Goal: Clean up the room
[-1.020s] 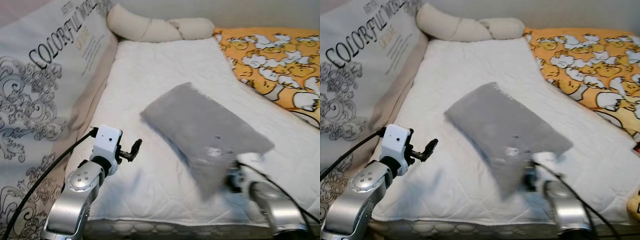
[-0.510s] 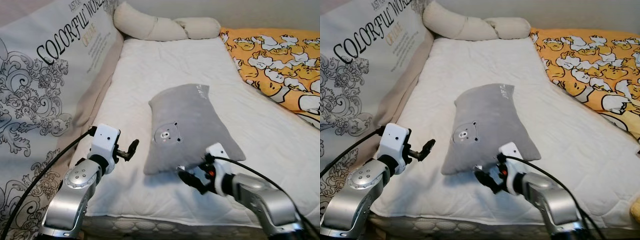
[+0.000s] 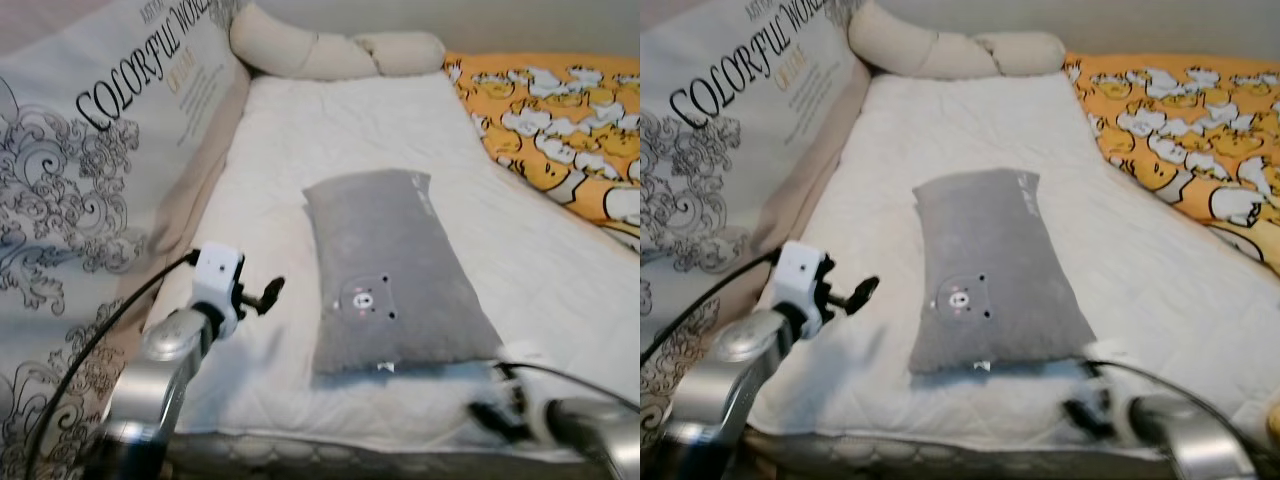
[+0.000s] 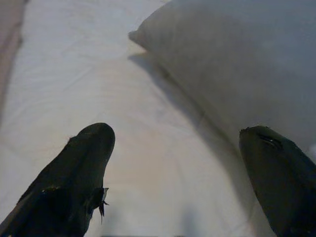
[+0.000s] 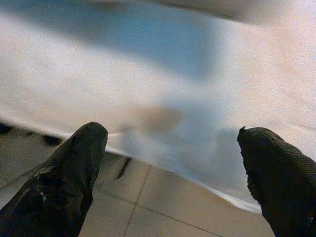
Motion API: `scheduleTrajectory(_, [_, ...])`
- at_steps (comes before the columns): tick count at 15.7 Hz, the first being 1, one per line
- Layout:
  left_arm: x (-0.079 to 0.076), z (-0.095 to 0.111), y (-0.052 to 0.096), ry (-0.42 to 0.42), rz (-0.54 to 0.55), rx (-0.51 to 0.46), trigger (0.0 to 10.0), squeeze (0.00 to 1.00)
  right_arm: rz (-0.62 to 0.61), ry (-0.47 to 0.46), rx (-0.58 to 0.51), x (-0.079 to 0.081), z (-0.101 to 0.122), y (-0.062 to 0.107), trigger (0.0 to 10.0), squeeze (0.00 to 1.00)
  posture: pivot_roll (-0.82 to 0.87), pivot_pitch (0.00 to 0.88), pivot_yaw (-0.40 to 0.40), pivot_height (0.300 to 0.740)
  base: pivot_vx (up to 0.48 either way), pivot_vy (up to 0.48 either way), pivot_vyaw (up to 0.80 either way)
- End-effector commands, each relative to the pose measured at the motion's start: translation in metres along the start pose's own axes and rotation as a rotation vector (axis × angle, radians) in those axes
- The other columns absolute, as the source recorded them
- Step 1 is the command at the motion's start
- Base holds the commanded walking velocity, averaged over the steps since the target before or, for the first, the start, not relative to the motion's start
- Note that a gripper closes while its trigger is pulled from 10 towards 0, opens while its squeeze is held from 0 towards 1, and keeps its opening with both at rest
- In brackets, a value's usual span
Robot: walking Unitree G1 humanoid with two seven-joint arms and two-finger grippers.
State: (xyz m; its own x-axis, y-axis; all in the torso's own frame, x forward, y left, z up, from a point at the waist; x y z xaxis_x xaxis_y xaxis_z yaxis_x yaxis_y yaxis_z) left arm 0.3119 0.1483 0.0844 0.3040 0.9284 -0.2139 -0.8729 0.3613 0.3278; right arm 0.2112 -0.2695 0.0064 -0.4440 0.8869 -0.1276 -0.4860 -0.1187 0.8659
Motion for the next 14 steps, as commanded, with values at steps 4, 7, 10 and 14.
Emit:
scheduleTrajectory(4, [0.008,0.023,-0.034,0.231,-0.02,-0.087,10.0,1.0,-0.367,-0.141,-0.107,-0.076,0.018,0.009,10.0,1.0,-0.05,0.0,0.051,0.74,0.0,0.0,0.0])
scheduleTrajectory(7, [0.013,0.017,-0.061,0.444,0.008,-0.093,10.0,1.0,-0.394,-0.489,-0.505,-0.099,0.078,0.006,10.0,1.0,-0.08,0.0,0.073,0.74,0.0,0.0,0.0])
scheduleTrajectory(10, [0.005,-0.016,-0.069,0.59,0.034,0.002,10.0,0.07,-0.315,-0.638,-0.642,-0.087,0.112,-0.011,10.0,1.0,-0.09,0.0,0.077,0.74,0.0,0.0,0.0])
scheduleTrajectory(14, [-0.015,-0.058,-0.07,0.874,0.067,0.057,10.0,0.0,0.042,-0.612,-0.645,-0.011,0.138,-0.051,10.0,0.0,-0.09,0.0,0.067,0.74,0.0,0.0,0.0])
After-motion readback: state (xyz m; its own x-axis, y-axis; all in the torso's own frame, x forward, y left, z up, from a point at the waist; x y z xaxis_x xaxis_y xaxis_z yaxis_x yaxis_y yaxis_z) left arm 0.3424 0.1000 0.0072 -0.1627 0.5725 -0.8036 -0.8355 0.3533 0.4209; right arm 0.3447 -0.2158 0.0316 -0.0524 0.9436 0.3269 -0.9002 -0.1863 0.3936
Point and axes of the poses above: a point about 5 cm out from each wrist's last joint towards the gripper, its own y axis pointing back from the gripper into the wrist, its own z axis along the axis of the wrist's last joint, x = y × z, the point moved 3 cm from there along -y, pointing out of the wrist towards the gripper, and after that the axes turned 11 degrees about y, right-handed, at the moved point
